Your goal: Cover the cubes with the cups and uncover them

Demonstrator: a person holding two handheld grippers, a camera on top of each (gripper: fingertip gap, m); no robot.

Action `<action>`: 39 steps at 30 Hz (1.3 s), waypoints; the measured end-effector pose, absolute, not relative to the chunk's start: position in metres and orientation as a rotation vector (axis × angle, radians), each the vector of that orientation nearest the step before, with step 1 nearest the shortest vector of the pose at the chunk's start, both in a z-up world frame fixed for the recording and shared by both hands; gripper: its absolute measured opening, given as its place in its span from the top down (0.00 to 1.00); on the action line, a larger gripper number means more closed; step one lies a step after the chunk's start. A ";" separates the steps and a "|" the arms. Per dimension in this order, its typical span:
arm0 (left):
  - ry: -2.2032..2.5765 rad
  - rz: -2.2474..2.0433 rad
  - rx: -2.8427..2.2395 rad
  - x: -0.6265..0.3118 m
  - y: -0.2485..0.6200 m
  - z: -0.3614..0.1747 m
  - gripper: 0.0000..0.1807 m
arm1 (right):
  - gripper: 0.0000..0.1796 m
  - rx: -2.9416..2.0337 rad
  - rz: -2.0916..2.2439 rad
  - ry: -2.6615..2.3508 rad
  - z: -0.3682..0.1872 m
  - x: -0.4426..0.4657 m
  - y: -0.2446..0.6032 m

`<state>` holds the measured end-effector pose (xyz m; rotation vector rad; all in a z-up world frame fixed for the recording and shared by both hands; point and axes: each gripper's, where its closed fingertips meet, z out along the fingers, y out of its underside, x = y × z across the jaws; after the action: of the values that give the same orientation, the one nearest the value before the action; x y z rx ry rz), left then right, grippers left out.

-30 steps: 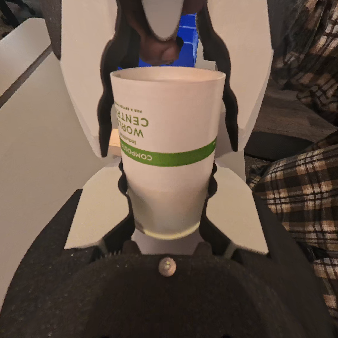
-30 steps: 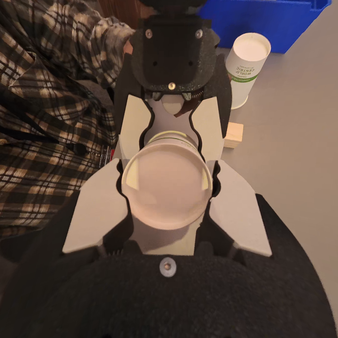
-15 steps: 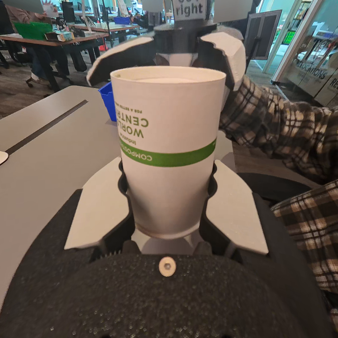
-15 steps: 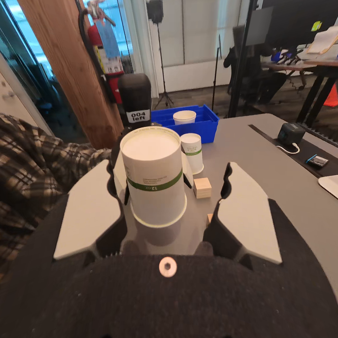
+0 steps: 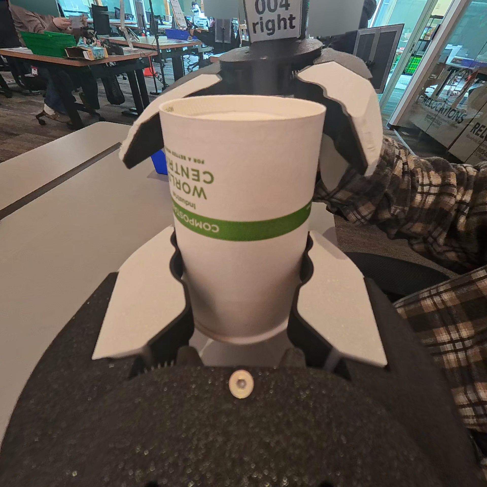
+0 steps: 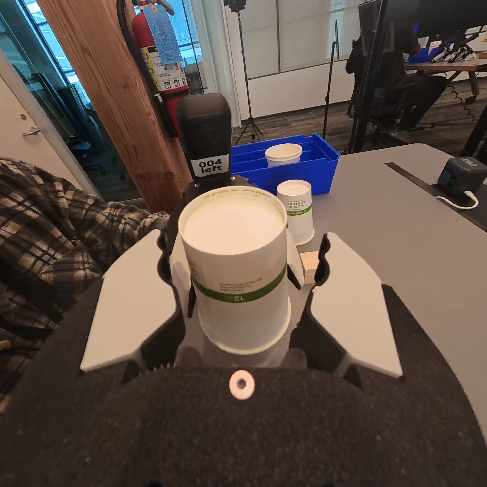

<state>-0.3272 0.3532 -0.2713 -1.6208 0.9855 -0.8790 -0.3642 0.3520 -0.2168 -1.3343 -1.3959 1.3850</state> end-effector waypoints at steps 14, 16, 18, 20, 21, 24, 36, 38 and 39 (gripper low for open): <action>0.965 -0.900 -1.600 -0.327 0.353 -0.269 0.51 | 0.48 -1.335 1.429 -1.417 -0.220 -0.362 0.349; 0.972 -0.900 -1.600 -0.325 0.353 -0.269 0.51 | 0.52 -1.327 1.431 -1.439 -0.222 -0.363 0.346; 0.985 -0.890 -1.610 -0.322 0.352 -0.270 0.51 | 0.57 -1.315 1.418 -1.459 -0.223 -0.364 0.344; 0.995 -0.882 -1.619 -0.321 0.352 -0.271 0.50 | 0.57 -1.317 1.398 -1.470 -0.224 -0.363 0.343; 0.997 -0.883 -1.621 -0.321 0.352 -0.271 0.50 | 0.57 -1.316 1.396 -1.469 -0.224 -0.363 0.343; 1.004 -0.869 -1.622 -0.325 0.351 -0.268 0.50 | 0.57 -1.315 1.394 -1.465 -0.225 -0.360 0.344; 0.971 -0.965 -1.600 -0.331 0.352 -0.254 0.56 | 0.47 -1.317 1.418 -1.403 -0.224 -0.353 0.350; 0.971 -0.943 -1.598 -0.336 0.353 -0.251 0.56 | 0.45 -1.327 1.398 -1.390 -0.230 -0.344 0.353; 0.979 -0.936 -1.598 -0.337 0.353 -0.251 0.56 | 0.45 -1.344 1.398 -1.391 -0.235 -0.340 0.353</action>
<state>-0.3368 0.3531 -0.2508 -1.5977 0.9787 -0.9357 -0.3402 0.3534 -0.2351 -1.3444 -1.3914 1.3980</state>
